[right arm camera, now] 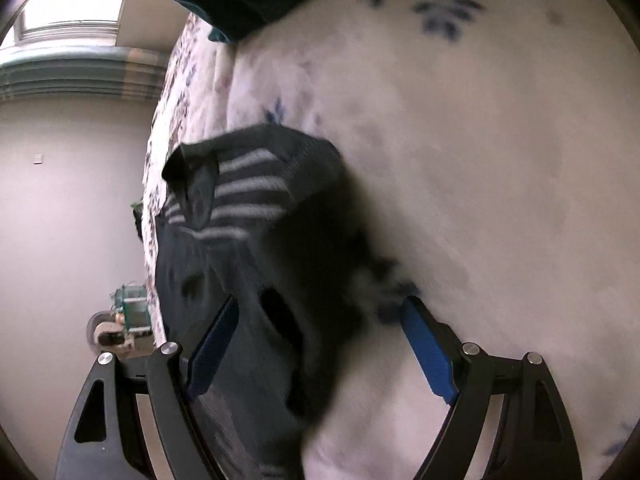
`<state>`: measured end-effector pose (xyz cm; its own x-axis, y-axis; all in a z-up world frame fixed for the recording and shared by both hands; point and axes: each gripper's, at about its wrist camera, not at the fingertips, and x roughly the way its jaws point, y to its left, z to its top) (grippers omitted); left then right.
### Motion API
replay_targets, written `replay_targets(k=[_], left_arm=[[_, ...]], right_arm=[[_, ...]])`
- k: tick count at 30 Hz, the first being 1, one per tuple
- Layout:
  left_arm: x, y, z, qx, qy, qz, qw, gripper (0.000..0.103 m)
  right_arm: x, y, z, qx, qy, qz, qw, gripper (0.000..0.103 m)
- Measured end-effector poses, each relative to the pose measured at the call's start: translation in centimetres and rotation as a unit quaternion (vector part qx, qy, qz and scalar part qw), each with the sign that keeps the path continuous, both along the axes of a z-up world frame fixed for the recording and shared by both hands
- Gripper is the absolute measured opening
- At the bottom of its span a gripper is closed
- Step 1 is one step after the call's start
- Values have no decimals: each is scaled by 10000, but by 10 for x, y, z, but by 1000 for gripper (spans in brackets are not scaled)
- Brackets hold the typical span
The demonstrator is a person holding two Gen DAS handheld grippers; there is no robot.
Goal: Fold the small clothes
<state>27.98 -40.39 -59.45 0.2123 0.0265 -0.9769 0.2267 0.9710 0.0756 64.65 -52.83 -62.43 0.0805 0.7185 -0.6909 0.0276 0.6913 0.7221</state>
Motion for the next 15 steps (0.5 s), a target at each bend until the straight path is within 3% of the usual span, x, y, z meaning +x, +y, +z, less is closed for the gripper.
replay_targets(k=[2,3,4,6,9,15], left_arm=[[4,1,-1,1,4,-33,10000,8],[5,3,0,-33,-14,-11,10000,8],[5,2,1,-43,-28,-20,10000,8],[-3,10,8,-63,-67,-14,10000,8],[-15,12,20,-63,-203,34,9998,8],[-23,24,55,-54,-622,266,9977,7]], right_arm=[[1,7,5,154,-99,-128,9998,84],[1,14,6,184,-141,-108,9997,76],[2,20,6,137,-161,-53,9998,53],[2,32,4,-85,-83,29,9999,24],[4,32,6,-93,56,-141,9998,16],[4,35,30,-28,67,-177,9998,13]])
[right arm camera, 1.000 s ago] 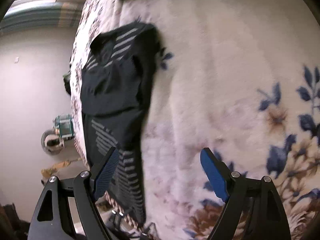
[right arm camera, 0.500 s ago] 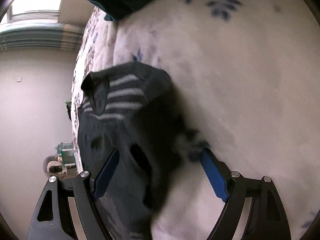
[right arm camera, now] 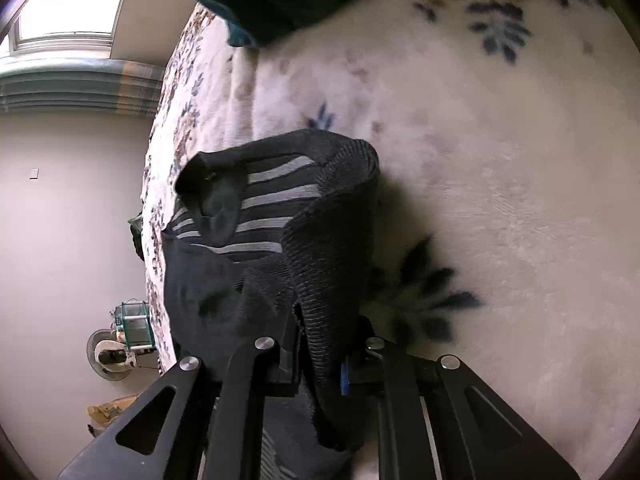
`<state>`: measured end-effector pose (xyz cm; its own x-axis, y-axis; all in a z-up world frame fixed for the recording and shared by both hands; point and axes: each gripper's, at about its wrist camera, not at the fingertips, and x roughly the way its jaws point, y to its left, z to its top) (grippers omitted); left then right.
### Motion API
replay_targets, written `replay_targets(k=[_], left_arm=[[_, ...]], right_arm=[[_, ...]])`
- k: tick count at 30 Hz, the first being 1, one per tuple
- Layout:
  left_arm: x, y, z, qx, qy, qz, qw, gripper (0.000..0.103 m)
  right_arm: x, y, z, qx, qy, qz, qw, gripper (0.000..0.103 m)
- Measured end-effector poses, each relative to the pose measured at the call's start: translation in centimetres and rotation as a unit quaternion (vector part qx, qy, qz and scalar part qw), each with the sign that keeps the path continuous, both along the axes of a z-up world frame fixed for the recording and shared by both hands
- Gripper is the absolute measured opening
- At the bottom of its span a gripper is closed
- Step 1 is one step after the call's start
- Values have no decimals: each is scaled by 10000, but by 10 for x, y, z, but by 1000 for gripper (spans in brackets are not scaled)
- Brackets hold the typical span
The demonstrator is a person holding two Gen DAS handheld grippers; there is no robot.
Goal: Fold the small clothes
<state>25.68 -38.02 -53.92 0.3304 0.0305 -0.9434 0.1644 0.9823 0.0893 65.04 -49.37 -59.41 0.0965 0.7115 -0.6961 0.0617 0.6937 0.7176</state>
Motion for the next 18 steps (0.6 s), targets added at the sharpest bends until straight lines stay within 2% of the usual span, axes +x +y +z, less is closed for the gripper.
replay_targets(k=[7,11,18], left_arm=[[-1,33,44,6,-435,337,9985,7],[5,59,58,-30,-595,484,9970,7],[5,149,69,-294,-634,1265,9895,7]], right_arm=[[0,22,48,10,-244,143,9996,13],[2,44,74,-127,-307,218,9992,12],[10,119,117,-402,-321,202,9985,12]])
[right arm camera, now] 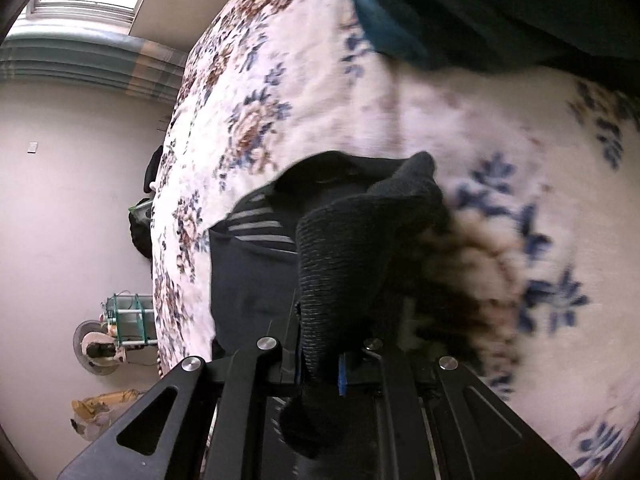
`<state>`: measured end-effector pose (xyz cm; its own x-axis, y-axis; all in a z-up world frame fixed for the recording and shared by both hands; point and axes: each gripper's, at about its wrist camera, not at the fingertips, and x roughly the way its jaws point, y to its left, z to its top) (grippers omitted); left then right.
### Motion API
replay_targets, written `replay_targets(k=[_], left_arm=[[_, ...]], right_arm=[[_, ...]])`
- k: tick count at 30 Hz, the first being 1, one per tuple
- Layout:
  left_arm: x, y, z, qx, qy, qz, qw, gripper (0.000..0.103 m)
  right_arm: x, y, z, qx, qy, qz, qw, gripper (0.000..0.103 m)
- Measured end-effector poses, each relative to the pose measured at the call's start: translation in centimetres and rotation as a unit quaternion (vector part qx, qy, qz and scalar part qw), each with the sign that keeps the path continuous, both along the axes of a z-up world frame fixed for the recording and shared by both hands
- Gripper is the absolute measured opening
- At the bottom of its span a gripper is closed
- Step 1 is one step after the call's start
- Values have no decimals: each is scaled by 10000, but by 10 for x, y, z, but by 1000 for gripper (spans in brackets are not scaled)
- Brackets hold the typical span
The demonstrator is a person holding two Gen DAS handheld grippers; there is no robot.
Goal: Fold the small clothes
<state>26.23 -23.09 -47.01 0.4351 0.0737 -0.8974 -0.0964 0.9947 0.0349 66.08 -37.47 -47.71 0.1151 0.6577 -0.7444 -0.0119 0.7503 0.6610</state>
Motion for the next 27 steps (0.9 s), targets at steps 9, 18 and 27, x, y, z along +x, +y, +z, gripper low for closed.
replay_targets(k=[9,18,27], left_arm=[[23,143,-46,-436,71,817,9957,7],[25,220,-97,-1062,437,1072,9876,7],[22,238,-106,-1449,490,1139,9816,9]], right_arm=[[13,208,-11,-798,16,402,9960,12],[23,341,-53,-1804,135,814,9801,12],[37,397,-66,-2183,475,760,9718,16]])
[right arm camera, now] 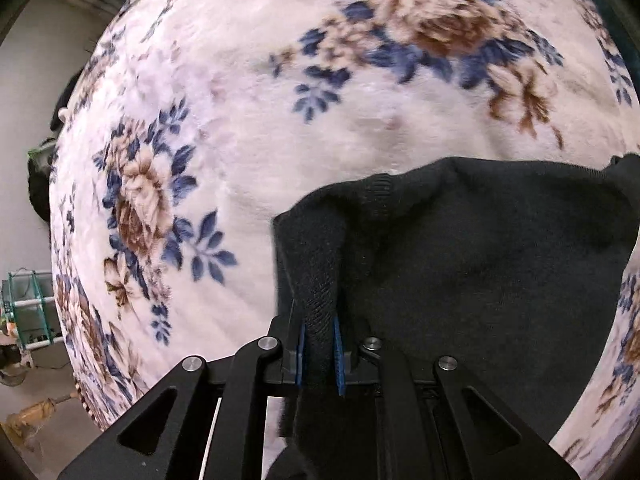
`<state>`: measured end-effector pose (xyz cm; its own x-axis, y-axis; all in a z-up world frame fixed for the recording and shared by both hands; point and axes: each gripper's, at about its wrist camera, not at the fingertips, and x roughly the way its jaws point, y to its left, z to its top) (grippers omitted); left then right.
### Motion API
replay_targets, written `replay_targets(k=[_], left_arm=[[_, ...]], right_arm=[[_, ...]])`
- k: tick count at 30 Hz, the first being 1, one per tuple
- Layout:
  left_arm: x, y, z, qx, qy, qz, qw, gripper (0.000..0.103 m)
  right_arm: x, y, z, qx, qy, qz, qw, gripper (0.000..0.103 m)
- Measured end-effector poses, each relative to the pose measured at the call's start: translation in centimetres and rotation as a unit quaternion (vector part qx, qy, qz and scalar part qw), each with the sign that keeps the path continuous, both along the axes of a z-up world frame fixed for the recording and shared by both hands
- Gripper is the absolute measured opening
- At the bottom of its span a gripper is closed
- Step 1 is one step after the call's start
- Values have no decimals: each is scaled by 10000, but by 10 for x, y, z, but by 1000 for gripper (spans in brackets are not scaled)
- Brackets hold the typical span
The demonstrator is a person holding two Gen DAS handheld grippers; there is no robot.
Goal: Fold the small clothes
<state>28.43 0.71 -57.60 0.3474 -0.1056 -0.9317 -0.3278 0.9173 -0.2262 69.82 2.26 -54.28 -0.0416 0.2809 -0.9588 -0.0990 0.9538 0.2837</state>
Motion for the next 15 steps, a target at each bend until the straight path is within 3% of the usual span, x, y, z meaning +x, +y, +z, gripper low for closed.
replay_targets(k=[2,3,5,6,7,10,15], left_arm=[[-3,5,1,-148,9,5,9999,12],[-5,9,1,-182,13,43,9998,12],[-12,20,5,-534,-65,146,9984,12],[-14,25,6,-551,-43,215,9982,12],[-19,34,10,-705,-67,338,9969,12],[-34,55,20,-902,-61,692,9935,28],[-50,75,38,-1188,-177,874,9889,54]], right_arm=[[2,10,2,22,158,124,9998,17],[3,9,7,316,160,47,9994,19],[6,6,13,1004,362,-28,9943,38],[8,1,21,1633,431,-66,9856,55],[9,-3,28,1853,360,-115,9820,71],[-1,-23,57,2107,51,-216,9773,75],[-74,-54,88,1258,-397,638,9892,75]])
